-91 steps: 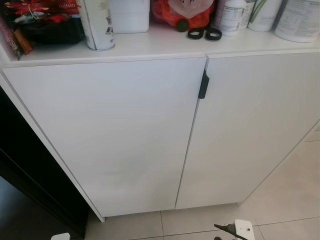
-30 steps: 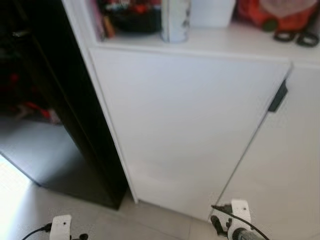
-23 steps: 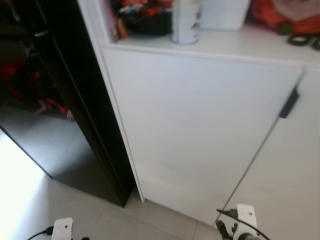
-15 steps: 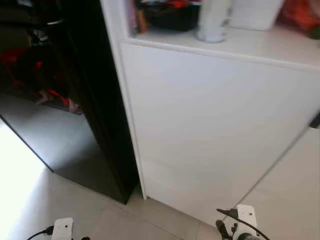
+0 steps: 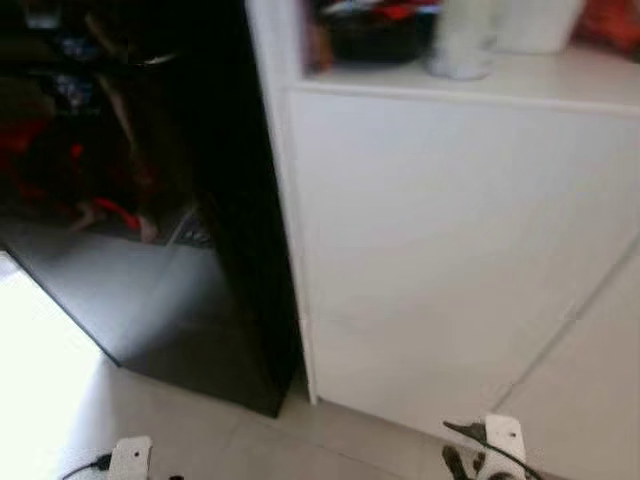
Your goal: Restocking fridge
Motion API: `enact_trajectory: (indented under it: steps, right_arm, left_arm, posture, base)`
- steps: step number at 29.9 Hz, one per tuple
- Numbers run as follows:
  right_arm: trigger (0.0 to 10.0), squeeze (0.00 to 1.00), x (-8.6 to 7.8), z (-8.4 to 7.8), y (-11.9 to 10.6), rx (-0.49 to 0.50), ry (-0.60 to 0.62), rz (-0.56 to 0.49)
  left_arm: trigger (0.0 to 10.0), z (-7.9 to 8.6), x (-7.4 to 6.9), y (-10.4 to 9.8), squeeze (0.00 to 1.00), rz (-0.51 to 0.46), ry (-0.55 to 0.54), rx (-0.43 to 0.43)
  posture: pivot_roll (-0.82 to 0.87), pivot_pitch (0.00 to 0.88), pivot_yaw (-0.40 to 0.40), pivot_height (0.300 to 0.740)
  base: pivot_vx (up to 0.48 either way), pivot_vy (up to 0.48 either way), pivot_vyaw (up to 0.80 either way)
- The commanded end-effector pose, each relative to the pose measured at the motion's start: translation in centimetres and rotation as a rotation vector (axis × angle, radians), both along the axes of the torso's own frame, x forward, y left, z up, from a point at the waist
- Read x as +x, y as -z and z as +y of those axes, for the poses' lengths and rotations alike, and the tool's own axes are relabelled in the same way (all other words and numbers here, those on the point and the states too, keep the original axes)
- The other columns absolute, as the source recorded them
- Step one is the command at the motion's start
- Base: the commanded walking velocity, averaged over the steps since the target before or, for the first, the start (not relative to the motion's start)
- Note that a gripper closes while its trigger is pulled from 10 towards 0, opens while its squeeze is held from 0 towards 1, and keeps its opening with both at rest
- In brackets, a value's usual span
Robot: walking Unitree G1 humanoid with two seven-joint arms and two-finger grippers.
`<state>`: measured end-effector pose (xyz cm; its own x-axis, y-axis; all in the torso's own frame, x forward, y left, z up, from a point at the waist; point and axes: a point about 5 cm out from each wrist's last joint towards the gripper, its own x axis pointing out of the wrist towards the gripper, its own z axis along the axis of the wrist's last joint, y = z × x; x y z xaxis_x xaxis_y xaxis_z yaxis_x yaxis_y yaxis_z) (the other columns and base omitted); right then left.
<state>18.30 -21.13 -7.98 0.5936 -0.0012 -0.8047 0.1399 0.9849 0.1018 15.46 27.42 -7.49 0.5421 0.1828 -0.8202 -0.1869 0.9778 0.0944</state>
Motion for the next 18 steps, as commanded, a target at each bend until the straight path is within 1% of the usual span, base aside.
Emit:
enact_trajectory:
  steps: [1,9,13,18]
  right_arm:
    - [10.0,0.0,-0.26,-0.97,-0.08,-0.021,0.016,0.004]
    - [10.0,0.0,-0.31,-1.08,-0.05,-0.028,0.021,0.013]
    - [10.0,0.0,-0.31,-1.04,-0.04,-0.025,0.013,0.017]
    - [10.0,0.0,-0.29,-1.04,-0.05,-0.027,0.011,0.017]
  left_arm:
    - [10.0,-0.09,0.13,-0.01,0.0,0.005,0.007,0.002]
    - [10.0,-0.12,0.15,-0.01,0.0,0.001,0.0,0.002]
    - [10.0,-0.13,0.18,-0.01,0.0,0.0,-0.001,0.001]
    - [10.0,-0.12,0.18,-0.02,0.0,0.001,0.0,0.002]
  posture:
    - [-0.06,0.037,0.036,0.74]
    - [-0.06,0.038,0.034,0.74]
    - [-0.06,0.037,0.034,0.74]
    - [-0.06,0.04,0.034,0.74]
  base:
    - [0.0,0.48,0.0]
    - [0.0,0.48,0.0]
    - [0.0,0.48,-0.8]
    - [0.0,0.48,0.0]
